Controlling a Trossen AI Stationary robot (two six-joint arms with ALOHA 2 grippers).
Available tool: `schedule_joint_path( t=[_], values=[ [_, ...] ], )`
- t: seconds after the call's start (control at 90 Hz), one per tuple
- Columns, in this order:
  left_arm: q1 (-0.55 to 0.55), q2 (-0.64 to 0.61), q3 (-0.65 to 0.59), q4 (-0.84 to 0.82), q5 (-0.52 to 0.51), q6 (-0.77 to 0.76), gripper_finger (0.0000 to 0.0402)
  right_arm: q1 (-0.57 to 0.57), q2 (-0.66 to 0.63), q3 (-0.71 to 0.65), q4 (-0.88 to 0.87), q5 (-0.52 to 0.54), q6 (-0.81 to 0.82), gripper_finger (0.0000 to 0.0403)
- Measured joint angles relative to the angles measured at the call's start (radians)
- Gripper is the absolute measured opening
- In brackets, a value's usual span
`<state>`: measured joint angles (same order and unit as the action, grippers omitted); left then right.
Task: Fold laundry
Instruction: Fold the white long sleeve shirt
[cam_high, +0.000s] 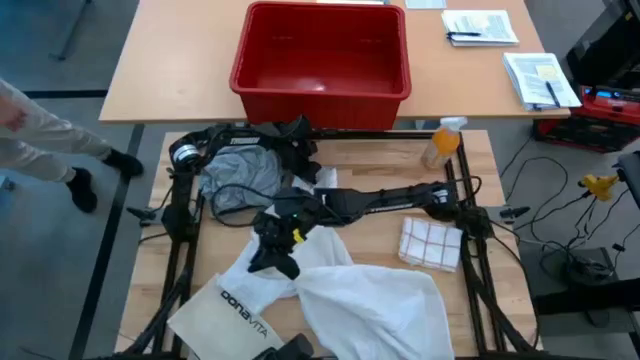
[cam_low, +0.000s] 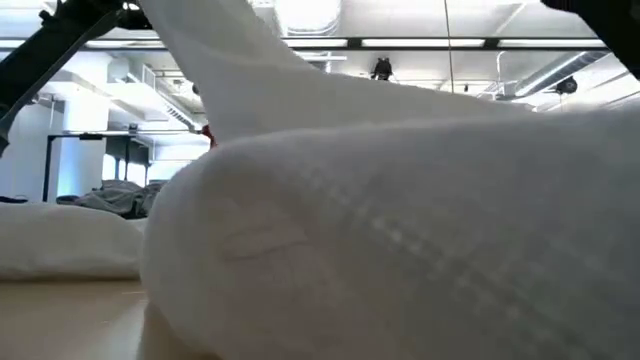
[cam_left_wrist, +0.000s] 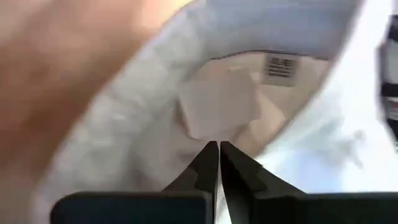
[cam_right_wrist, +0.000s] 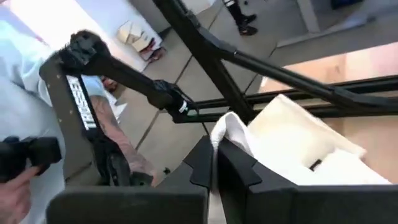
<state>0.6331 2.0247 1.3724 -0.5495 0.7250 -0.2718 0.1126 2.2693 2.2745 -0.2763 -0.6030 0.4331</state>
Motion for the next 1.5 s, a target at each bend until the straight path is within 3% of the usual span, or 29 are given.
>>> schedule_joint_path(
  t=[0.3,0.489,0.7,0.833,1.067,1.289,1.389,1.5],
  values=[
    [0.009,-0.077,0.0,-0.024,0.001,-0.002,0.0,0.011,0.118,0.043,-0.003,-0.08,-0.025,0.0],
    [0.036,-0.137,0.0,-0.224,-0.015,0.122,0.0,0.031,0.131,0.042,-0.001,-0.098,-0.082,0.0],
    [0.111,-0.237,0.0,-0.432,-0.101,0.219,0.0,0.051,0.135,0.038,-0.005,-0.12,-0.225,0.0],
    [0.128,-0.356,-0.014,-0.495,-0.209,0.236,0.0,0.066,0.135,0.009,-0.007,-0.038,-0.305,0.0],
    [0.131,-0.617,-0.087,-0.596,-0.309,0.178,0.0,0.057,0.14,-0.091,-0.024,0.064,-0.362,0.0],
    [0.119,-0.928,-0.236,-0.57,-0.324,0.028,0.0,0.062,0.189,-0.119,0.011,0.126,-0.421,0.0002],
    [0.09,-1.05,-0.311,-0.522,-0.323,-0.05,0.0,0.059,0.218,-0.124,0.022,0.137,-0.38,0.0023],
    [0.023,-1.164,-0.393,-0.406,-0.324,-0.136,0.0,0.054,0.216,-0.102,0.039,0.137,-0.368,0.0074]
  ],
)
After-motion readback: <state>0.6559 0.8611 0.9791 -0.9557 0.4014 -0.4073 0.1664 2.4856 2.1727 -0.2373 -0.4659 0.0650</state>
